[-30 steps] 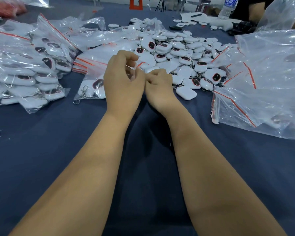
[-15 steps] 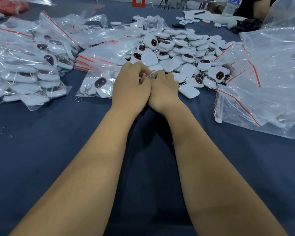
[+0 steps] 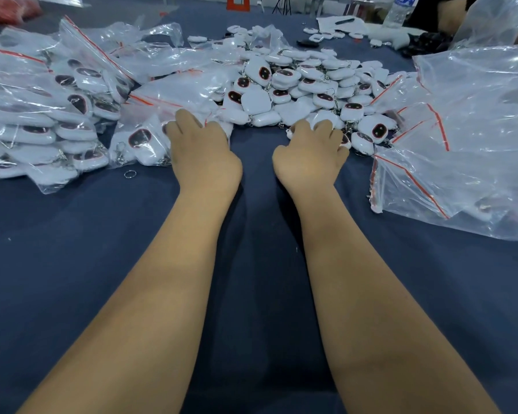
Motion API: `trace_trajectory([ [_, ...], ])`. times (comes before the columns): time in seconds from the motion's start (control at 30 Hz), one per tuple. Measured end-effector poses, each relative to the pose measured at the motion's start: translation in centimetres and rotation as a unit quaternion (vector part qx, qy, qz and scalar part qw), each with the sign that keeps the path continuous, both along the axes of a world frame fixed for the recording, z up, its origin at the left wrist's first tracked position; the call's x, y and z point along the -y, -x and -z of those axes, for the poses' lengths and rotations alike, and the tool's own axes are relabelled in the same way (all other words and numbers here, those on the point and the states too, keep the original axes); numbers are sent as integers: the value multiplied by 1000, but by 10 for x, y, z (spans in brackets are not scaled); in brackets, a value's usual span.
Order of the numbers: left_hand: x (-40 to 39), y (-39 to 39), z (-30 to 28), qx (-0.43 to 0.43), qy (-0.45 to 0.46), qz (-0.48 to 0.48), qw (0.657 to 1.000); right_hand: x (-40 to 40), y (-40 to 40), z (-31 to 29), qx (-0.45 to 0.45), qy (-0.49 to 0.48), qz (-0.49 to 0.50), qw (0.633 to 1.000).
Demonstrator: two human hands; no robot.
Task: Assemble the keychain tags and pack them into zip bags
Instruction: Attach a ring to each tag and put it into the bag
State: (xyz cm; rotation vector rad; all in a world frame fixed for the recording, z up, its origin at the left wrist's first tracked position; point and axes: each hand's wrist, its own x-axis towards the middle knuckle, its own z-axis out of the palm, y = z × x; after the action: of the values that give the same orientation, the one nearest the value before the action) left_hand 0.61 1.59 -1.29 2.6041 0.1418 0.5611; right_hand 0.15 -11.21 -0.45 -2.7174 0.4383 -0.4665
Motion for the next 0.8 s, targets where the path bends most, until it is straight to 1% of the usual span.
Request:
trace_trajectory([
  [0.07, -2, -1, 0, 2, -1, -12, 1000, 2, -2, 0, 14, 8, -11, 1000],
  [0.2, -1, 1, 1, 39, 19, 13, 999, 5, -3, 0, 37, 8, -28, 999],
  [0.27, -1, 2, 2, 52, 20, 33, 998, 4, -2, 1, 34, 14, -11, 999],
  [0.33, 0, 2, 2, 68, 1, 54, 996, 2, -2, 3, 19, 32, 4, 999],
  [0.4, 2, 1, 2, 102, -6, 86, 991, 3, -3, 5, 9, 46, 2, 999],
  [0.43, 3, 0, 1, 120, 14, 113, 986, 4, -4, 5, 12, 48, 0, 999],
  [0.5, 7, 1, -2, 133, 92, 176, 971, 6, -6, 4, 33, 44, 2, 998],
  [0.57, 10, 4, -4, 107, 165, 212, 957, 5, -7, 3, 64, 37, 5, 997],
  [0.6, 11, 4, -4, 86, 187, 216, 955, 4, -7, 2, 71, 31, 0, 997],
  [0.7, 10, 1, -1, 22, 213, 202, 956, 2, -6, 3, 36, 21, -42, 998],
  [0.8, 9, -2, 1, -12, 233, 190, 954, 1, -5, 6, 13, 53, -61, 997],
])
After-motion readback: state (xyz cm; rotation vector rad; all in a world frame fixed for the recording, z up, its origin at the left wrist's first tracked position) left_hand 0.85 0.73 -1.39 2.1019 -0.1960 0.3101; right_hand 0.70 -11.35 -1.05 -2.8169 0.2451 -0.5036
